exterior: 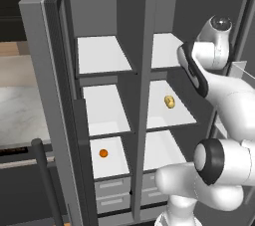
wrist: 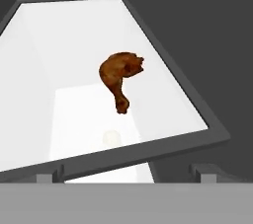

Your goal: There's a chicken drumstick in the fridge that needs to be moved to the freezer for freezing. Pick up the chicken drumstick from the fridge, place it on any shelf in the freezer, and close the fridge and freezer doors when done.

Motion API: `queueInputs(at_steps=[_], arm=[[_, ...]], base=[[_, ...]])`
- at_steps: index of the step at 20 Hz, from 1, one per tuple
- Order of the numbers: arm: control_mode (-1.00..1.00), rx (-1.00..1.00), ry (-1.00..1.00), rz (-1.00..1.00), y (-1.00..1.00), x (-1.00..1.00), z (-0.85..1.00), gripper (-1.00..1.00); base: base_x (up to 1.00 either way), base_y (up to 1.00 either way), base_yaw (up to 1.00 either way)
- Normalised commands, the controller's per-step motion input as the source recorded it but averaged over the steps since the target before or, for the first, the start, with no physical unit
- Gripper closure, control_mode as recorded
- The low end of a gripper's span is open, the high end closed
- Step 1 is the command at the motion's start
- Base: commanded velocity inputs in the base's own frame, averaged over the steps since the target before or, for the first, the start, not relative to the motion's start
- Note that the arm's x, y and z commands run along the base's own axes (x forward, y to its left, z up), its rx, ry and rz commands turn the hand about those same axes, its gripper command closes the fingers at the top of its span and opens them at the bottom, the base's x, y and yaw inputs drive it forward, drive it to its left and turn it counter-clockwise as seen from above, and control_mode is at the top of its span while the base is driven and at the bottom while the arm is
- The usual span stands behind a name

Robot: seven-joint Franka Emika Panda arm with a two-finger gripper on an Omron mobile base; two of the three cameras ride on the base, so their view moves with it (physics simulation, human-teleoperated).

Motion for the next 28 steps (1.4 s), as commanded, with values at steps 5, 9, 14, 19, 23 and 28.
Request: queueInputs(at_steps=[5,9,14,19,23,28], arm=[[-1.0,0.0,0.06,0.01,0.0,0.34,-0.08,-1.0],[-1.0,0.0,0.06,0.01,0.0,0.28,-0.09,-1.0],[-1.0,0.0,0.04,0.01,-0.01,0.25,-0.05,-1.0],[-1.0,0.0,0.0,0.03,-0.1,0.14,-0.03,-1.0],[-1.0,0.0,0.0,0.04,-0.09,0.12,-0.09,-1.0],[-1.0,0.0,0.0,0.04,-0.03,0.1,-0.15,-1.0]], base=[[0.0,0.0,0.0],[0.0,0.0,0.0],[0.0,0.0,0.0],[0.0,0.0,0.0],[0.0,0.0,0.0],[0.0,0.0,0.0]])
